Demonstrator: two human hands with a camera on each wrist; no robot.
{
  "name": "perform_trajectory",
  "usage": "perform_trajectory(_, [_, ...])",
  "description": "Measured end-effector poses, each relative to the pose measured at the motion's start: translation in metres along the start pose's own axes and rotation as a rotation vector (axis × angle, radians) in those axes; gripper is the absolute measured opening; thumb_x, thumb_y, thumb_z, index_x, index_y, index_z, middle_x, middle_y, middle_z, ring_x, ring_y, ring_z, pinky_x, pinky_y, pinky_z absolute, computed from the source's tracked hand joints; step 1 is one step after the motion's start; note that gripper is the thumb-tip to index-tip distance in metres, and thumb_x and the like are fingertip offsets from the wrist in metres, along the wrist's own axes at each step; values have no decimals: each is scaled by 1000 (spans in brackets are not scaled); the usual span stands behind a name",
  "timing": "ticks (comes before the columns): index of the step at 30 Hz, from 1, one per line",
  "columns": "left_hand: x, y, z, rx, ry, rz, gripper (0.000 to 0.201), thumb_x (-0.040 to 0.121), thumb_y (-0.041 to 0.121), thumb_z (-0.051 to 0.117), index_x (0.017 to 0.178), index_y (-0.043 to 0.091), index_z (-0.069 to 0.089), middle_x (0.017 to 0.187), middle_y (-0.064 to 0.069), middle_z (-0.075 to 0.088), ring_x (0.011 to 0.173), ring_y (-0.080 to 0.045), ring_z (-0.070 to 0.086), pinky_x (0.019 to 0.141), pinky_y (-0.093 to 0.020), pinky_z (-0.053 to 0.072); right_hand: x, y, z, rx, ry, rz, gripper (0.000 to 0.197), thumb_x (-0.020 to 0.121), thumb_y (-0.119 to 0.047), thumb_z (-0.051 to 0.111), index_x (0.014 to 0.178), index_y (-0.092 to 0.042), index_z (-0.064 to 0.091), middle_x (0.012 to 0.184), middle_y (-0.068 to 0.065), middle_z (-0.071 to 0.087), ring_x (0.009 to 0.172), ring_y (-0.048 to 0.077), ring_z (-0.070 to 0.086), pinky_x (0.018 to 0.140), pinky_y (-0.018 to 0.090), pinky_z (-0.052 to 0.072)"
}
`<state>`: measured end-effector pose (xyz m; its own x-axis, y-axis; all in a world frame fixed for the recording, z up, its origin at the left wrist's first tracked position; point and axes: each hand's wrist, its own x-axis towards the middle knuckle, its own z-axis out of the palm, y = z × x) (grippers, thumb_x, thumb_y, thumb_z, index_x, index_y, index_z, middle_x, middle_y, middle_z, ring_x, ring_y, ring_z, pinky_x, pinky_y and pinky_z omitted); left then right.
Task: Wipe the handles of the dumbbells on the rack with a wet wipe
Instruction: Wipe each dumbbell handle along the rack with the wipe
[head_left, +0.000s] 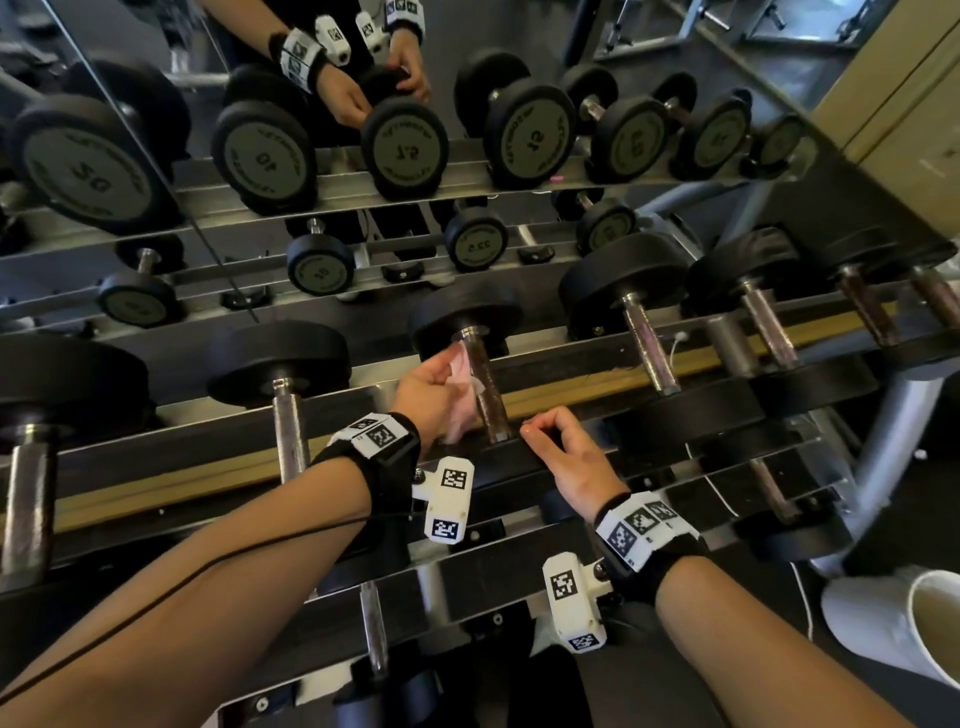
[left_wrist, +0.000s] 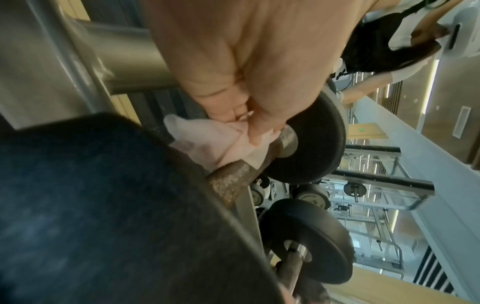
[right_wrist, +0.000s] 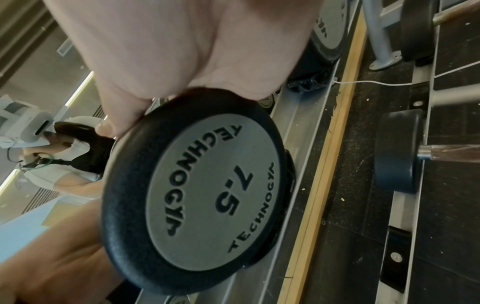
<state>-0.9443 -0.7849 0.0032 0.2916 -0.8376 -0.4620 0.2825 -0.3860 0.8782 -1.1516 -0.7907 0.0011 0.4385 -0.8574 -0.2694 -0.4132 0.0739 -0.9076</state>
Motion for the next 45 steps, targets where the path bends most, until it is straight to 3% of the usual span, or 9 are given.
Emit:
perform_trajectory(18, [-9,-3,8,28,-14,-119,54,95,-9,47,138,23,55,121,-9,66,100,-22,68,89,-43,58,2,10,3,26,-11,-25,17,92,-41,60,103,-29,54,112,2,54,105,21,57,99,52,46])
perform_trajectory(23, [-21,1,0,9,-76,-186,46,94,-13,46,123,19,62,110,-10,68,82,-17,72,58,-24,59,-4,18,-1,-87,-61,-102,35,84,-58,61,111,-42,46,118,-22,41,105,-2,50,87,23,47])
perform_trajectory(27, [-8,13,1,26,-4,-41,56,97,-8,45,140,27,52,128,-13,62,88,-21,68,76,-41,57,-9,16,0,-124,-71,-105,48,78,-72,54,118,-52,38,120,-38,33,112,-13,43,85,13,41])
perform_trajectory(30, [-7,7,8,193,4,78,57,98,-4,48,144,30,48,130,-14,62,79,-11,63,63,-24,56,-8,13,0,-133,-66,-103,50,81,-69,54,123,-47,37,122,-34,34,113,-12,42,87,12,38])
perform_trajectory(33, [-19,-8,3,433,-66,142,44,100,11,53,125,47,59,109,2,68,84,-14,67,76,-33,58,-8,13,0,-107,-75,-83,51,83,-66,56,125,-42,39,125,-21,39,114,-3,47,90,18,42])
perform_trajectory(36, [-29,-14,-7,710,-265,182,56,99,5,50,132,49,54,129,7,59,115,-13,59,101,-34,50,-10,11,1,-80,-70,-73,46,84,-60,57,123,-41,41,126,-13,40,113,5,49,92,26,47])
perform_trajectory(39, [-29,-3,-16,756,-321,201,54,97,7,53,133,48,55,111,16,69,103,-12,67,92,-33,56,-11,10,1,-71,-71,-58,39,90,-52,60,122,-39,41,125,-9,40,113,9,51,93,29,49])
perform_trajectory(43, [-11,12,-25,540,-23,167,57,97,0,50,136,41,55,116,-4,70,99,-26,69,88,-46,58,-13,8,1,-51,-60,-48,34,91,-45,61,118,-41,42,122,-11,40,110,12,52,89,25,45])
perform_trajectory(45, [-4,11,-22,585,31,184,57,97,0,49,142,37,50,129,-1,63,108,-18,64,93,-33,54,-13,7,2,-31,-56,-44,34,90,-47,61,117,-41,42,122,-13,41,109,12,53,88,24,45])
